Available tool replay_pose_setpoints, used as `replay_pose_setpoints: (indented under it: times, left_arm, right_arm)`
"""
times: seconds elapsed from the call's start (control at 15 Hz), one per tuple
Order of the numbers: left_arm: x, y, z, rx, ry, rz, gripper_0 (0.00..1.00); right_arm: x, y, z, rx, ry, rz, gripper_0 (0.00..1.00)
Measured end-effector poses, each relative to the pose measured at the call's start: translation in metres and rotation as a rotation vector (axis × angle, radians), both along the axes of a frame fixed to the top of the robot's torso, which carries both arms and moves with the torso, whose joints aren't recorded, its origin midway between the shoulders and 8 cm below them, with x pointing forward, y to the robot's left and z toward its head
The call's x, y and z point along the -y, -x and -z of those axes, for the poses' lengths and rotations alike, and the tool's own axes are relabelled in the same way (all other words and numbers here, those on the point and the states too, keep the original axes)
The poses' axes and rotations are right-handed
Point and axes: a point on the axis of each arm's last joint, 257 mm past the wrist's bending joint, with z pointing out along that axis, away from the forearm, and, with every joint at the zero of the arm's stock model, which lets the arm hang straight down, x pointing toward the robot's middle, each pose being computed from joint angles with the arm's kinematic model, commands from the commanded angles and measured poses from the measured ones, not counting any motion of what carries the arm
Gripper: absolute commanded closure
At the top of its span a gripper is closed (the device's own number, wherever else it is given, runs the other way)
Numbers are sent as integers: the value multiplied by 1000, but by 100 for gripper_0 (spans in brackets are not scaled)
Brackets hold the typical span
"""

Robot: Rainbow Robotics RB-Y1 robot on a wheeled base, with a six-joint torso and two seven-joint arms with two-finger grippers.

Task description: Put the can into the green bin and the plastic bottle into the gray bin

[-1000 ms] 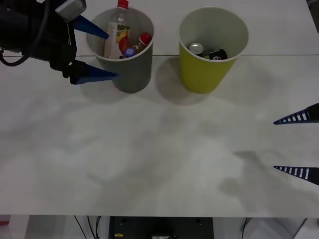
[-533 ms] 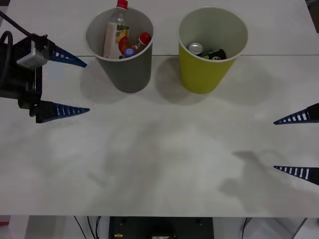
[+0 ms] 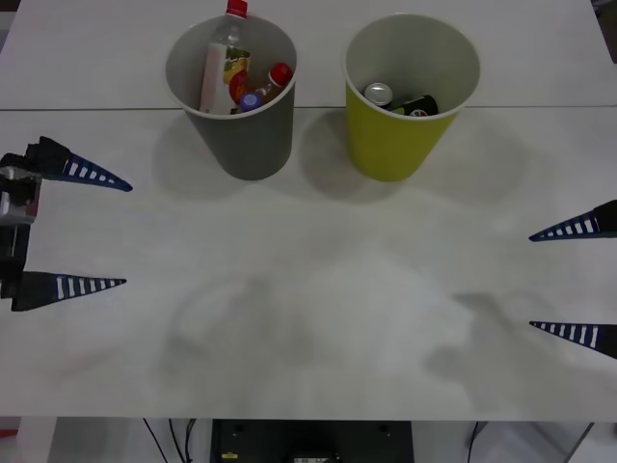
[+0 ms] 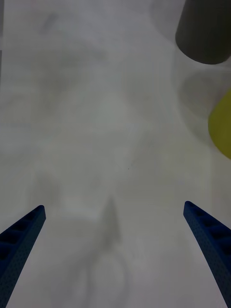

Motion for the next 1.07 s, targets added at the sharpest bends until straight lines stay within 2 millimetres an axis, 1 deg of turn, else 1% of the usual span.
replay_pose_setpoints:
  times: [0.13, 0.27, 0.73, 1.07]
  left_arm:
    - [-6, 11, 2, 4, -6, -6, 0]
    - [-9, 18, 5, 3, -5, -12, 0]
    - [-3, 29, 24, 25, 32, -4, 0]
    - [1, 33, 26, 28, 28, 9, 0]
  right_arm:
    - [0, 0, 0, 0, 0, 0, 0]
    - [0, 0, 0, 0, 0, 0, 0]
    - [0, 0, 0, 0, 0, 0, 0]
    - [0, 0, 0, 0, 0, 0, 0]
